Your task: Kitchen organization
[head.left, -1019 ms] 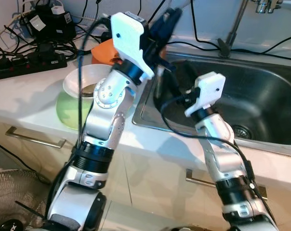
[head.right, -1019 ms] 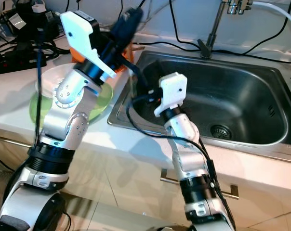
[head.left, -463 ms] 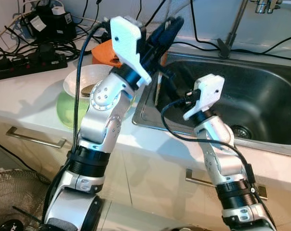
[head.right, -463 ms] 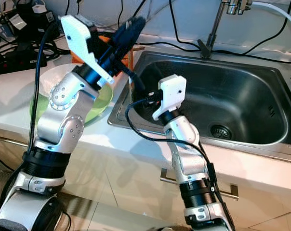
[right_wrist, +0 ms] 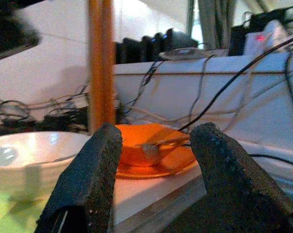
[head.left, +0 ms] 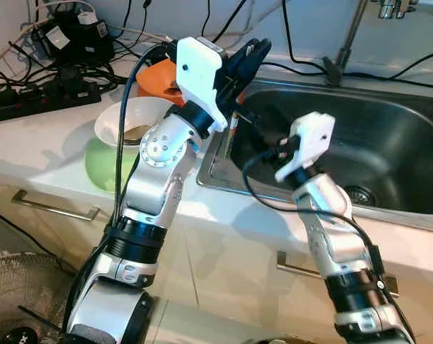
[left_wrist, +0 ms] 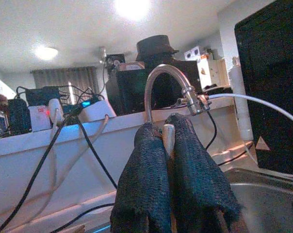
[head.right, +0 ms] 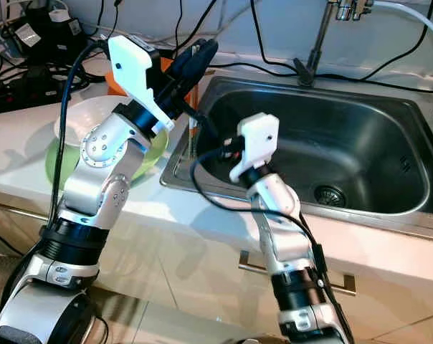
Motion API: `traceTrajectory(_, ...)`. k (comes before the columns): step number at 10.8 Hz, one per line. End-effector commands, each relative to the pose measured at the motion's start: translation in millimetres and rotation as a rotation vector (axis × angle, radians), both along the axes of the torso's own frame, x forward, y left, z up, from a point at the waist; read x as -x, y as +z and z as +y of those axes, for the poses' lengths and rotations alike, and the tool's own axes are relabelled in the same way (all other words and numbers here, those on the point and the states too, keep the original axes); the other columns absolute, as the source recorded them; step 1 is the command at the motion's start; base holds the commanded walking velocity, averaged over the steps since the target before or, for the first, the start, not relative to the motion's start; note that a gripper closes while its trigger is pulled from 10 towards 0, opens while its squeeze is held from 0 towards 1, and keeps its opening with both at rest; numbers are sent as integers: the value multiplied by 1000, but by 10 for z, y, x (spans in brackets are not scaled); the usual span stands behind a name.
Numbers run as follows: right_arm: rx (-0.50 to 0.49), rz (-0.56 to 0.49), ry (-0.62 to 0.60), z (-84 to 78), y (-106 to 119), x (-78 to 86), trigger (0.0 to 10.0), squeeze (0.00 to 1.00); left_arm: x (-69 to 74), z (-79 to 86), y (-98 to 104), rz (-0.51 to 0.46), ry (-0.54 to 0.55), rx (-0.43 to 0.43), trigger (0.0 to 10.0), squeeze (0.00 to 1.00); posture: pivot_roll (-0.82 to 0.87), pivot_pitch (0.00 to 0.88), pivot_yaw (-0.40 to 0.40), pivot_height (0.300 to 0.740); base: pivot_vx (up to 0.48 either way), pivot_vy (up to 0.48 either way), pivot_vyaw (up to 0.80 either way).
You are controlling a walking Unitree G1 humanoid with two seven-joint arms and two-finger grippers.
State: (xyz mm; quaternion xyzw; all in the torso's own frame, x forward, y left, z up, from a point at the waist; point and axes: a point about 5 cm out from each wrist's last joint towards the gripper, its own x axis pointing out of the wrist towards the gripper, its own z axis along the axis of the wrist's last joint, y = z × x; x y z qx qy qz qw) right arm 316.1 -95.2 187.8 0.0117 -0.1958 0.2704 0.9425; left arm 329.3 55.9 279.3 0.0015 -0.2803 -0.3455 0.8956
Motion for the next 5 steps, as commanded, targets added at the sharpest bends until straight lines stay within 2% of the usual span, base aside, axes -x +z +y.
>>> traceTrajectory(1,-9,-2,41,14,26,43,10000,0,-4,-12,94,-38,10,12,10000,0,19,0,56,740,0,0,0)
traceTrajectory(3,5,14,120,64,4,88,10000,0,-13,0,135,-54,18,50,10000,0,20,0,56,740,0,0,0)
traceTrajectory(5,-2,19,152,134,6,109,10000,0,16,-48,142,-30,-44,74,10000,0,23,0,56,740,0,0,0)
